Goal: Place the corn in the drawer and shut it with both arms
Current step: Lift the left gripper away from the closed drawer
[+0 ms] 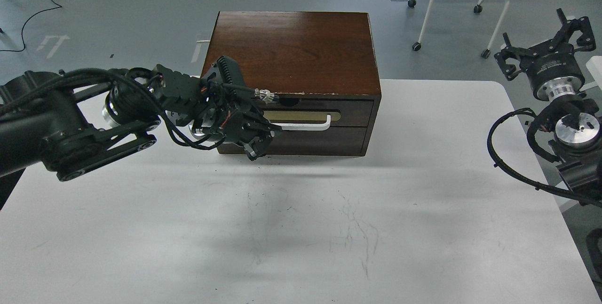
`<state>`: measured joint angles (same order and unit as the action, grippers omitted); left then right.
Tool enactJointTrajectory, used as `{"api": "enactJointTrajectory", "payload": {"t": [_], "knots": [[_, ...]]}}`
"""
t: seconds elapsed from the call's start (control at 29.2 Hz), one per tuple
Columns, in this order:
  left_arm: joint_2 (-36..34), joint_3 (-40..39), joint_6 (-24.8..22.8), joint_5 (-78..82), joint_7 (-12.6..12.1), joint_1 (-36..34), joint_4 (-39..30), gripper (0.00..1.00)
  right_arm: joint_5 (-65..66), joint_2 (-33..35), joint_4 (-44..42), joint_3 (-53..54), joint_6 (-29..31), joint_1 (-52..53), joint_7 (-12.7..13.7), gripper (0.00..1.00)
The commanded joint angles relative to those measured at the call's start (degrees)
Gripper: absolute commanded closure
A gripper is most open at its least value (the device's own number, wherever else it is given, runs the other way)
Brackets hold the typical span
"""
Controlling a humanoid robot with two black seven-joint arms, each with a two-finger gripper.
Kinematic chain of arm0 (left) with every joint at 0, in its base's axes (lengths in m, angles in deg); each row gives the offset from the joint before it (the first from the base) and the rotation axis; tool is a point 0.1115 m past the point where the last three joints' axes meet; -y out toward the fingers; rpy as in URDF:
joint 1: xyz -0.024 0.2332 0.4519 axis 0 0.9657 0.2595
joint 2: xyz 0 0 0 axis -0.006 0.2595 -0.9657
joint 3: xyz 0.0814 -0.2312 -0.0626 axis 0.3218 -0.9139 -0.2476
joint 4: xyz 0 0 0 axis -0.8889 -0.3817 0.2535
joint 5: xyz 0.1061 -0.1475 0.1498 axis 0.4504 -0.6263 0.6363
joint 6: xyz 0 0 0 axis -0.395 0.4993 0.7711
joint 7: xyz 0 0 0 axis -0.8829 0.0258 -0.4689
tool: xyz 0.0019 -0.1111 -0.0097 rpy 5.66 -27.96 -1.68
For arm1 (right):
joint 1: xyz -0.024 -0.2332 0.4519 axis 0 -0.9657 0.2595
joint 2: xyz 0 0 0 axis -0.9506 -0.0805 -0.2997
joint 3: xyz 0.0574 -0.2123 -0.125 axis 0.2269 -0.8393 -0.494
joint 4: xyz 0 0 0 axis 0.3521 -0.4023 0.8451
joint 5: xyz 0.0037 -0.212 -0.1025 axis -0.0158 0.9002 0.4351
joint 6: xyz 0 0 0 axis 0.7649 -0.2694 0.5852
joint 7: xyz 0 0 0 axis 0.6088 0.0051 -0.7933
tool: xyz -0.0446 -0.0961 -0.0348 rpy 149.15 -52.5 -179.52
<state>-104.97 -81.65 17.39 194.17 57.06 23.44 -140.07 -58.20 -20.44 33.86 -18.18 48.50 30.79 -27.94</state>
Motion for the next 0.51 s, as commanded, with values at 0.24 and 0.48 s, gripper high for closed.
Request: {"api": "enactJointTrajectory", "payload": {"t": [0.24,0.48], "knots": [[-10.29,-17.13,0.02,-57.92,3.28,-0.32,5.43,0.59,0.0,1.05,0.03,0.16,0.0,0.17,0.0,0.0],[-11.61,-17.13,0.02,-103.72,-6.57,1.35,29.61,0.05,0.0,2.72,0.03,-0.01,0.0,0.34,1.14,0.0]]}}
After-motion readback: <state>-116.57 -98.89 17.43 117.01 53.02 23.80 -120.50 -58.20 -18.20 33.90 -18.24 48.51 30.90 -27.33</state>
